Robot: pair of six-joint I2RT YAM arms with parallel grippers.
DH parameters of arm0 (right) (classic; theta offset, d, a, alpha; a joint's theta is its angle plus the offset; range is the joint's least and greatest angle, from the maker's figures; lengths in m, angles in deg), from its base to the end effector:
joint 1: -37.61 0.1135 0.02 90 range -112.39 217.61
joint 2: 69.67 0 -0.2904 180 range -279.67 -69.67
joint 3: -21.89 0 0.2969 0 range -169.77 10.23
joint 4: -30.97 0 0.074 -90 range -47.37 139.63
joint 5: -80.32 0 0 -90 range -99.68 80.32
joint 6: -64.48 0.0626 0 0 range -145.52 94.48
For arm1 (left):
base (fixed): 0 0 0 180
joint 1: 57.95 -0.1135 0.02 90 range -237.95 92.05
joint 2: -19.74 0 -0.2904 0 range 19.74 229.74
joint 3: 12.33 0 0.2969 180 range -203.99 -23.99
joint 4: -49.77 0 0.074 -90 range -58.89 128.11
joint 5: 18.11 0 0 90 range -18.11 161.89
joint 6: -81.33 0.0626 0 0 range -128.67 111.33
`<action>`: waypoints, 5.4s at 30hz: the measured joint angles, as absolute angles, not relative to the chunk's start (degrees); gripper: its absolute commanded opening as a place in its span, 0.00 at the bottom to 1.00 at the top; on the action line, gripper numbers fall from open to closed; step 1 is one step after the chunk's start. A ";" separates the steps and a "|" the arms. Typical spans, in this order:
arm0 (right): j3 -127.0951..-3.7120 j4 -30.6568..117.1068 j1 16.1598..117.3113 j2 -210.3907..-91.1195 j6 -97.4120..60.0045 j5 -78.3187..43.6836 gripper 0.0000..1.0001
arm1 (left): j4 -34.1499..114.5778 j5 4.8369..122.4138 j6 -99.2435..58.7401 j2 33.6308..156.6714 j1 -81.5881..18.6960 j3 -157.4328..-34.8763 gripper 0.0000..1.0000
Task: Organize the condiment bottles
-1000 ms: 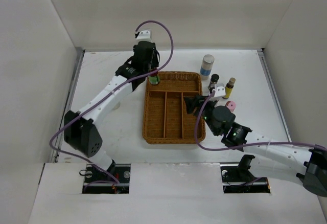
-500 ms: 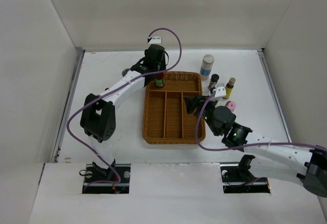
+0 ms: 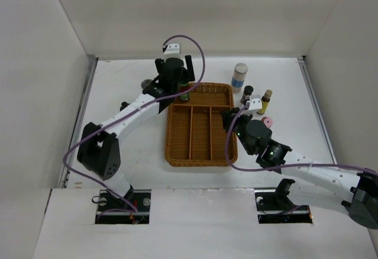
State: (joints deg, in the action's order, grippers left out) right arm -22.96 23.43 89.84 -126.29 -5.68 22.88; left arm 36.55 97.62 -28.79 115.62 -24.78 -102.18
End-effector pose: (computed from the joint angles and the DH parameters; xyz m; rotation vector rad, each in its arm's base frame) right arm 0.1965 0.1986 0.2861 -0.0295 1.6559 0.4959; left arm 0.4067 -0.2334 0.3282 -0.0880 1.8757 -0.2118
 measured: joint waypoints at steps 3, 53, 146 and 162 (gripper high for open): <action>-24.47 26.16 88.42 -127.52 -4.48 22.88 0.23 | 39.69 99.59 -28.79 108.71 -24.65 -97.44 0.78; -77.58 48.32 54.82 -181.33 -11.85 11.75 0.48 | 76.92 94.59 -36.14 71.86 -17.85 -39.25 0.64; -36.95 45.90 64.18 -154.67 -0.39 24.04 0.55 | 76.72 97.10 -37.67 68.30 -19.40 -37.83 0.65; -50.72 39.38 70.65 -153.66 -7.34 23.16 0.52 | 76.70 97.10 -38.06 68.37 -20.25 -37.83 0.65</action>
